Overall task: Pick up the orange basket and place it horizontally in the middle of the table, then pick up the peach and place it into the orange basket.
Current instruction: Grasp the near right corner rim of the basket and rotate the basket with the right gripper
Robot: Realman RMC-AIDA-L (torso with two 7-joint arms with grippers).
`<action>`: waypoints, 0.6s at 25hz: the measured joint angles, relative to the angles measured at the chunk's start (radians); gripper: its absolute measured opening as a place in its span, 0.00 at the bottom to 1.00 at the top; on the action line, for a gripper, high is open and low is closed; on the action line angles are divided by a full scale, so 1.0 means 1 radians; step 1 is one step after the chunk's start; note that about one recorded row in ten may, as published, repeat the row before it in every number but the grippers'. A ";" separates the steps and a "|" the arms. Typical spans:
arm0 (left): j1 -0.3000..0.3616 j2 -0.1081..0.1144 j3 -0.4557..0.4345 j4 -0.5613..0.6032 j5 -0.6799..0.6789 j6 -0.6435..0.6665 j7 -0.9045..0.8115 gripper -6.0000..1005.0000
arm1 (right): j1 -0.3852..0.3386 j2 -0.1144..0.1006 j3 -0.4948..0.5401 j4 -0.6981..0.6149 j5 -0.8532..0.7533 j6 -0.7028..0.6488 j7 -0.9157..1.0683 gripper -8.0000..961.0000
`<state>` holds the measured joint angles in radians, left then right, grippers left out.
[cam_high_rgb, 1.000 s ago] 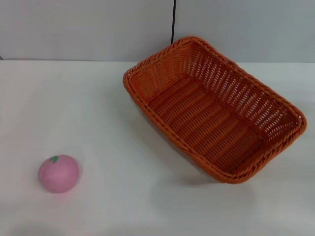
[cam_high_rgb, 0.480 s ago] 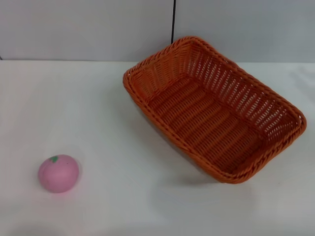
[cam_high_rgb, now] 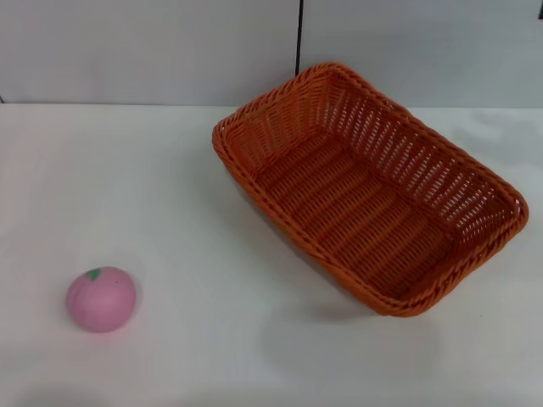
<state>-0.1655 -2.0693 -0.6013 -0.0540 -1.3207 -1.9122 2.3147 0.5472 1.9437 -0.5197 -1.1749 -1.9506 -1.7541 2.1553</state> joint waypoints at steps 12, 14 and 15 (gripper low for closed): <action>-0.001 -0.002 0.000 -0.023 0.000 0.026 0.004 0.64 | 0.230 -0.033 -0.167 -0.023 -0.483 -0.038 0.087 0.81; 0.000 -0.002 0.000 -0.023 0.000 0.027 0.004 0.65 | 0.241 -0.026 -0.222 -0.010 -0.522 -0.012 0.092 0.83; 0.000 -0.002 0.000 -0.024 0.000 0.029 0.004 0.65 | 0.246 -0.015 -0.268 0.005 -0.548 0.019 0.094 0.84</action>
<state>-0.1656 -2.0709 -0.6010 -0.0779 -1.3205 -1.8833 2.3188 0.7936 1.9283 -0.7875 -1.1700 -2.4982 -1.7350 2.2491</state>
